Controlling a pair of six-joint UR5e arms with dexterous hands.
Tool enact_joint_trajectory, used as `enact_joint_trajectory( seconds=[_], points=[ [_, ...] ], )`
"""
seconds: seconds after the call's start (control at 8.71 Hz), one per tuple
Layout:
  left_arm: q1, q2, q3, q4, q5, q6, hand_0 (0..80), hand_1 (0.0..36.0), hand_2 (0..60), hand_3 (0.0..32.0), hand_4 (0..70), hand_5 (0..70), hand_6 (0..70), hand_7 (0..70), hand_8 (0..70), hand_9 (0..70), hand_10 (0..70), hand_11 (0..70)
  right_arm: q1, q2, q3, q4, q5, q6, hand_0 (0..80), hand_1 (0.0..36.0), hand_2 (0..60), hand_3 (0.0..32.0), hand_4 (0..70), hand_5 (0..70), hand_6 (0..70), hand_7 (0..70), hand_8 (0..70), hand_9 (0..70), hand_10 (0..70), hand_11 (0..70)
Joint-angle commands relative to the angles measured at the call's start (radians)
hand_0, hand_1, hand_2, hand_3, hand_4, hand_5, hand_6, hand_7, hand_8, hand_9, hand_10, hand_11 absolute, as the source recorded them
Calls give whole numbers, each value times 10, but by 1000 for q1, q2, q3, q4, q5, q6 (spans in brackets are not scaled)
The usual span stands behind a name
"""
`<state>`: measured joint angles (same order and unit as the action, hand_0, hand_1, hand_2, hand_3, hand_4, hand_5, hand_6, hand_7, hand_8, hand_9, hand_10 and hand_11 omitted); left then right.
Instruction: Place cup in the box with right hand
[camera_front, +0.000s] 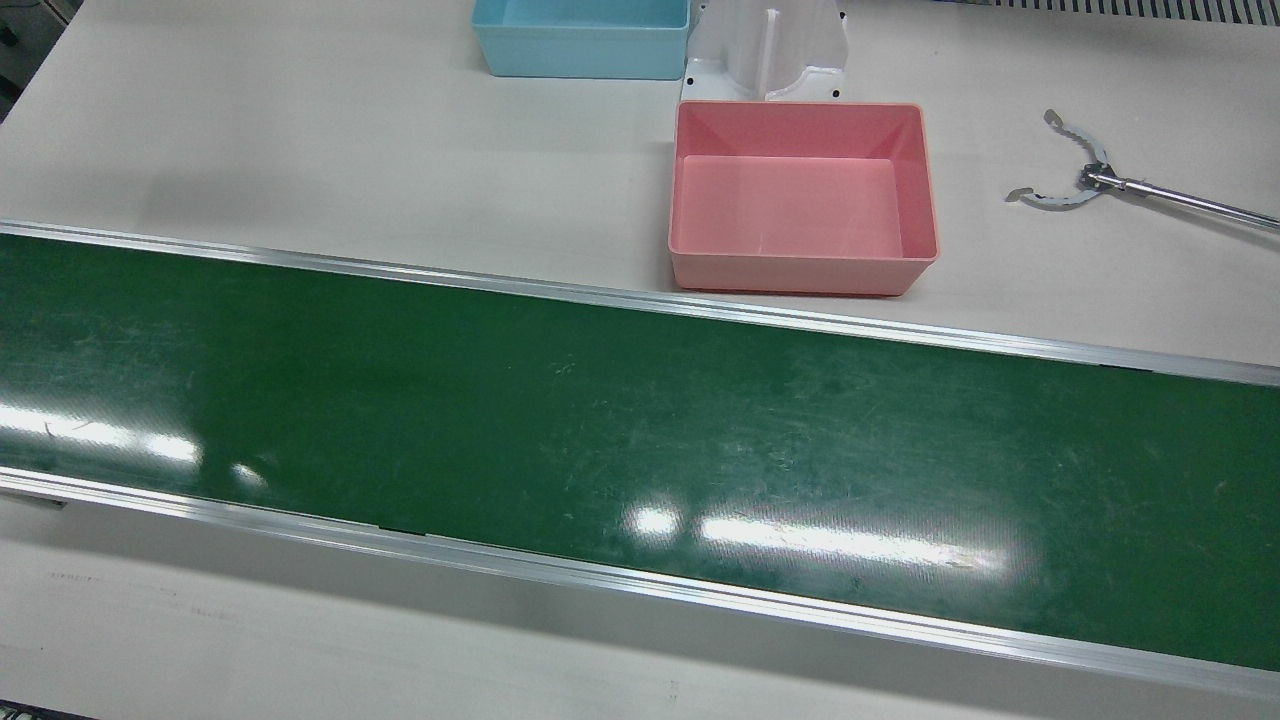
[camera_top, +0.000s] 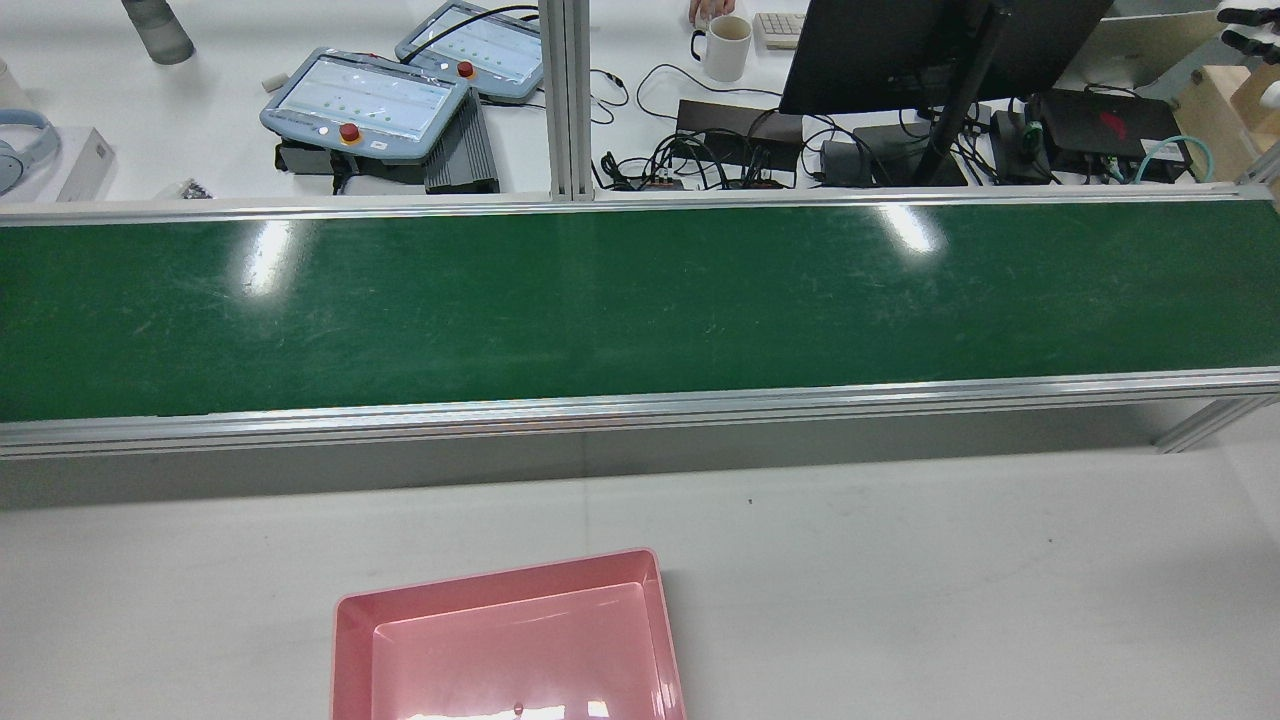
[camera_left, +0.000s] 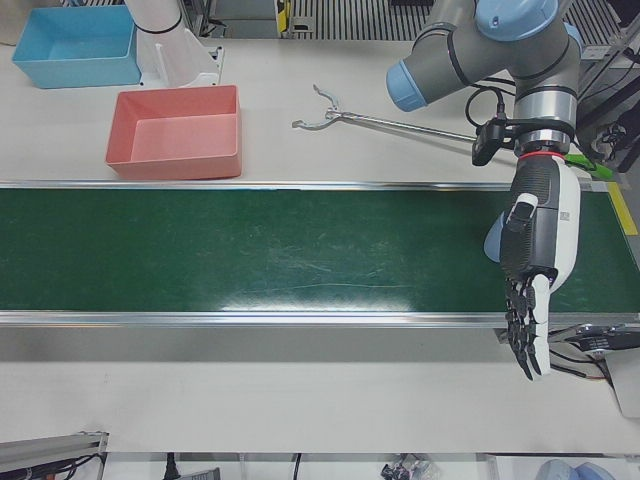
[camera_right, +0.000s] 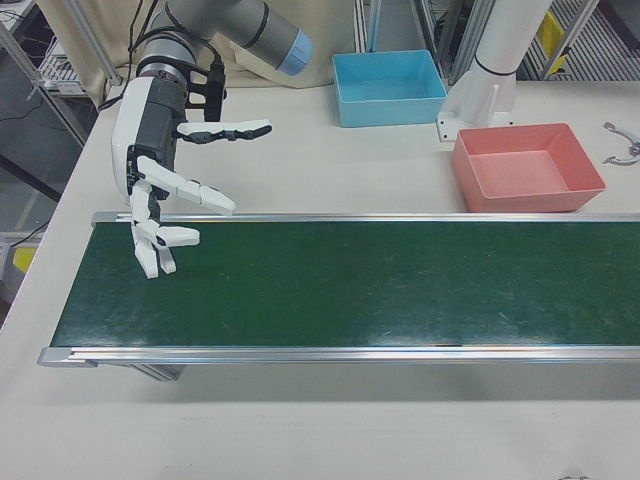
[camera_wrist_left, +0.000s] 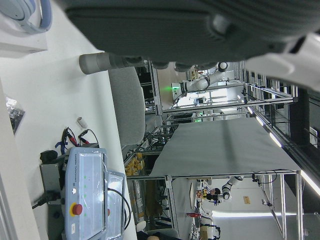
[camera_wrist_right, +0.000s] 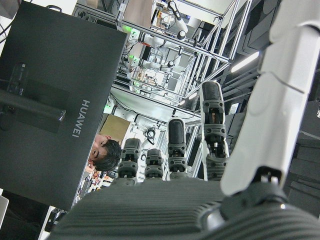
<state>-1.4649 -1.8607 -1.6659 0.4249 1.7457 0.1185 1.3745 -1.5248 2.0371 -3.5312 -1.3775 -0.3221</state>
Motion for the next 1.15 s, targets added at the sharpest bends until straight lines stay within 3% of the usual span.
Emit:
enact_joint_trajectory(
  seconds=[0.0,1.03],
  points=[
    [0,0,0,0,0,1,0,0,0,0,0,0,0,0,0,0,0,0,0,0,0,0,0,0,557,117,0,0,373,58,117,465,49,149,110,176],
    [0,0,0,0,0,0,0,0,0,0,0,0,0,0,0,0,0,0,0,0,0,0,0,0,556,117,0,0,375,57,120,483,49,152,111,177]
  ],
)
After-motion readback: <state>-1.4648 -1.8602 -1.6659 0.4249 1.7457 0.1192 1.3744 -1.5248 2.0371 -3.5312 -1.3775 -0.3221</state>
